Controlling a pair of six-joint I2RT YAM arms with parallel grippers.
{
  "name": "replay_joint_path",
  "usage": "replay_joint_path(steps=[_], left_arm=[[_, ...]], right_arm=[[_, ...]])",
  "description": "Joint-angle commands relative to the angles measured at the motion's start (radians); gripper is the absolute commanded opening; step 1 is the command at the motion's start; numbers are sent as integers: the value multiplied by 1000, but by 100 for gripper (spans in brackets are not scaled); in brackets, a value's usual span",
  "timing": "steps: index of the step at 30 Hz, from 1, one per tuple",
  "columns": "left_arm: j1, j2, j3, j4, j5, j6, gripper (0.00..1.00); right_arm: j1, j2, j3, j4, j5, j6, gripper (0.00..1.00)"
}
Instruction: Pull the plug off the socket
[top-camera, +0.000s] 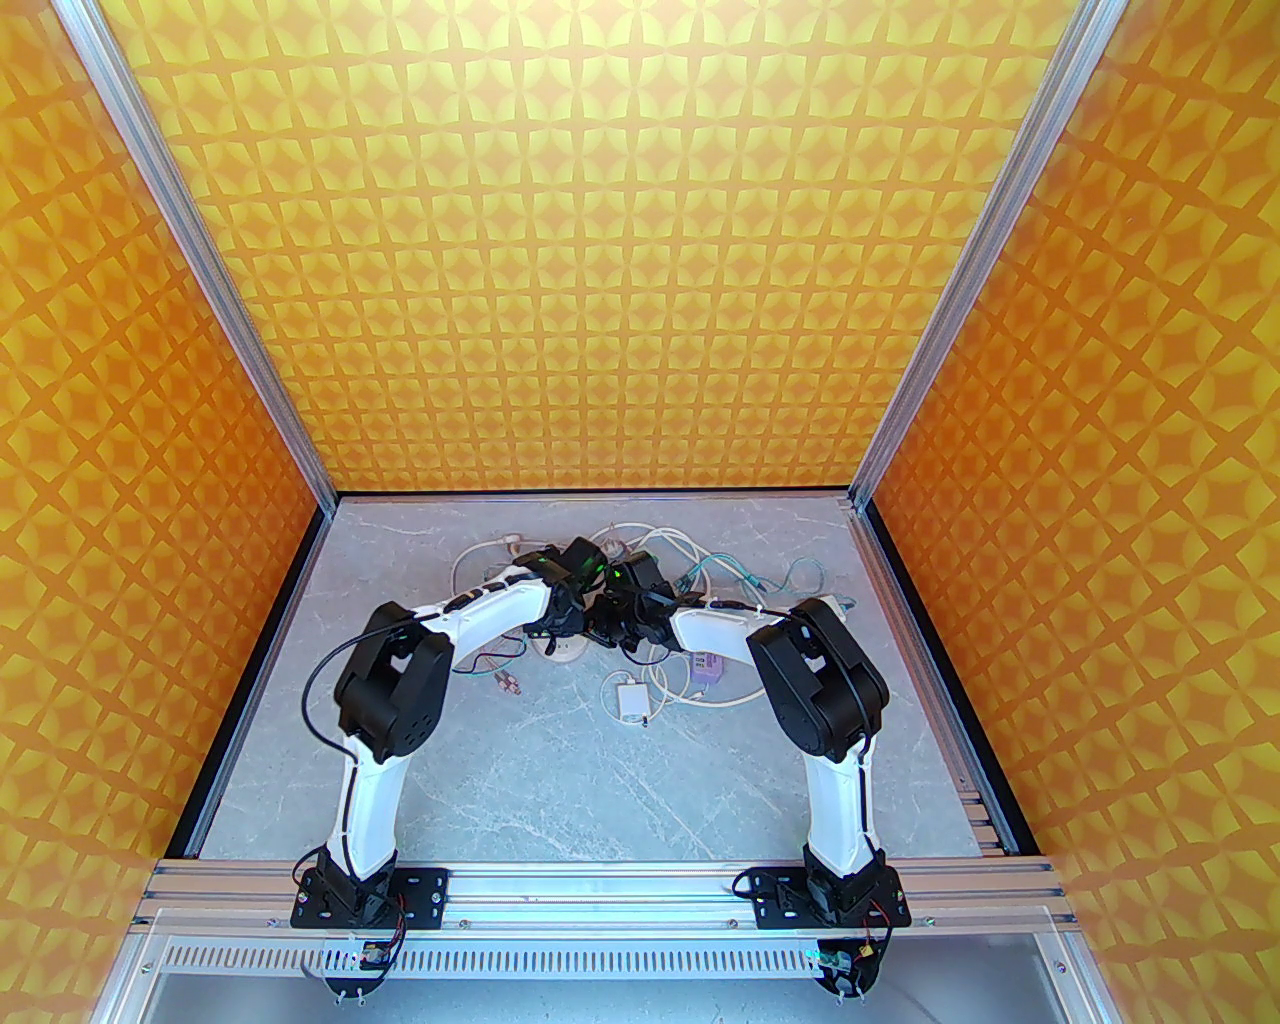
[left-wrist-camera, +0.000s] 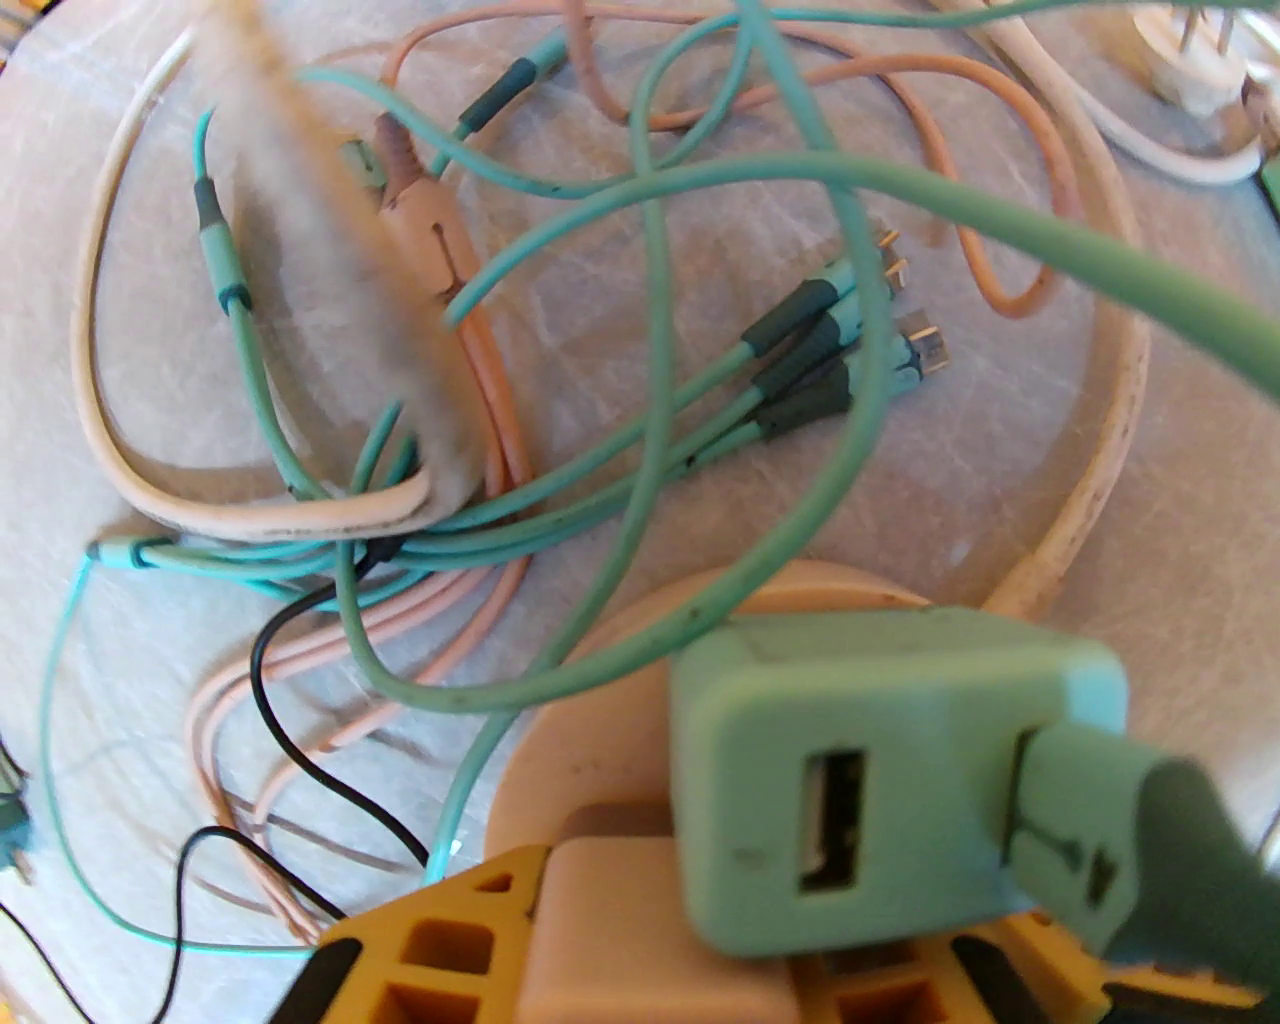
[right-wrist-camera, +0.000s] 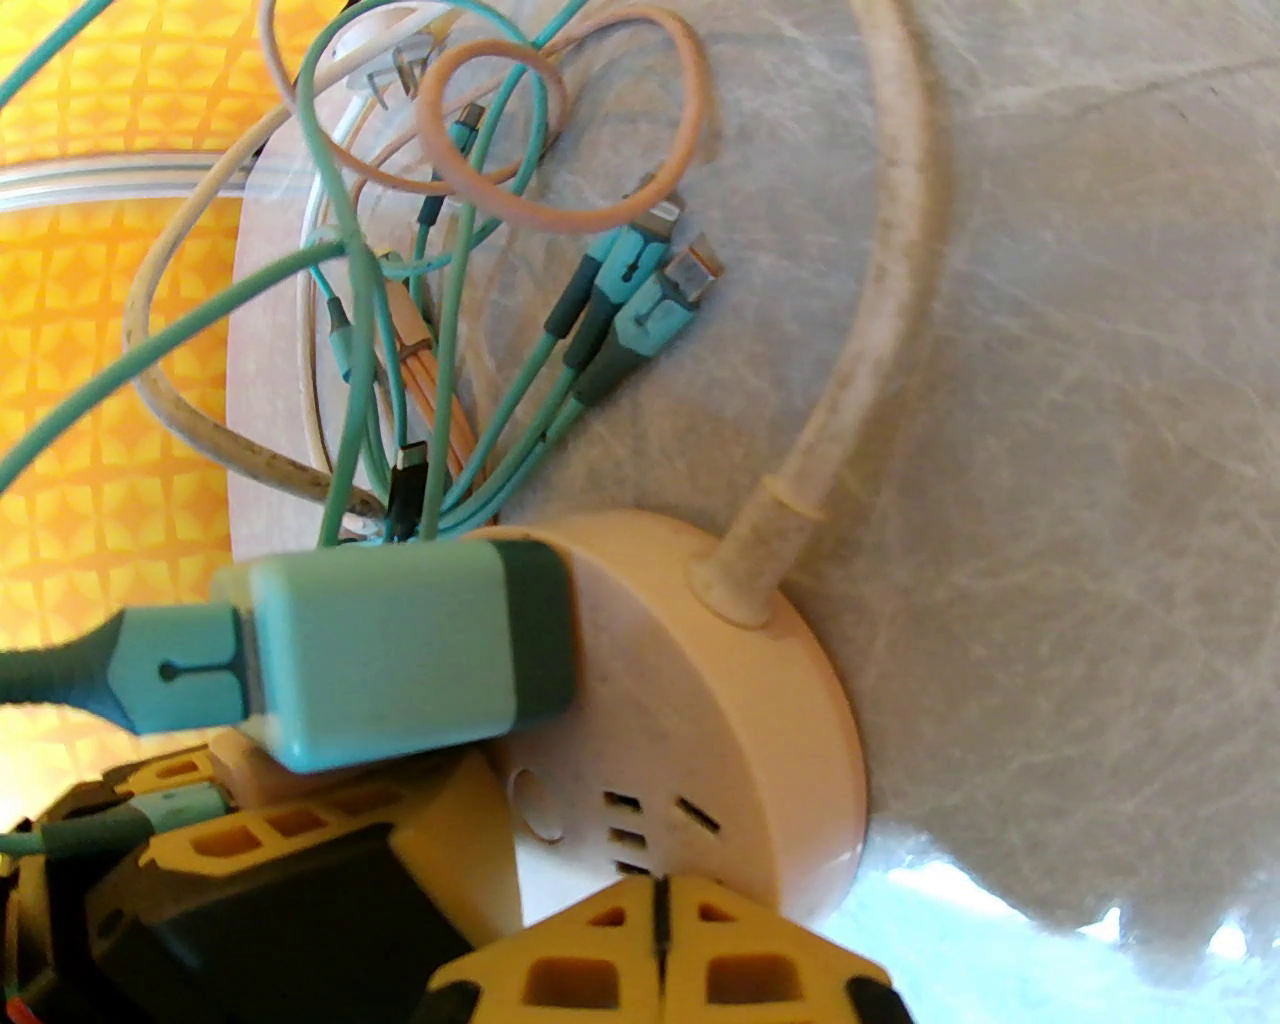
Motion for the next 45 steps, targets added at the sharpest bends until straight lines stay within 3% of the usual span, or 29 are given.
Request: replay_joint_path(steps=[1, 8, 12, 20, 23, 27, 30, 32, 40, 45], left_arm=[[-64, 6, 40, -33, 18, 30, 19], [38, -133, -171, 148, 188, -48, 18], [41, -131, -149, 127, 183, -33, 17], [-77, 43, 83, -70, 11, 44, 17], [-63, 19, 41, -48, 20, 26, 17], [33, -93, -117, 93, 160, -26, 17], [54, -137, -169, 120, 171, -25, 17], [44, -122, -139, 98, 167, -3, 17], [-101, 65, 123, -112, -30, 77, 16], [-59, 8, 20, -37, 41, 38, 15]], right_arm=[[17, 85, -9, -156, 128, -45, 4], [18, 78, 1, -180, 144, -61, 4], [20, 73, 15, -196, 154, -68, 4], [27, 87, 32, -217, 162, -76, 4], [28, 87, 30, -223, 168, -80, 4], [28, 88, 34, -225, 170, -81, 4], [30, 91, 41, -226, 168, -82, 4], [30, 94, 46, -226, 166, -83, 4], [41, 102, 63, -239, 166, -85, 4], [40, 104, 59, -236, 164, -84, 4]])
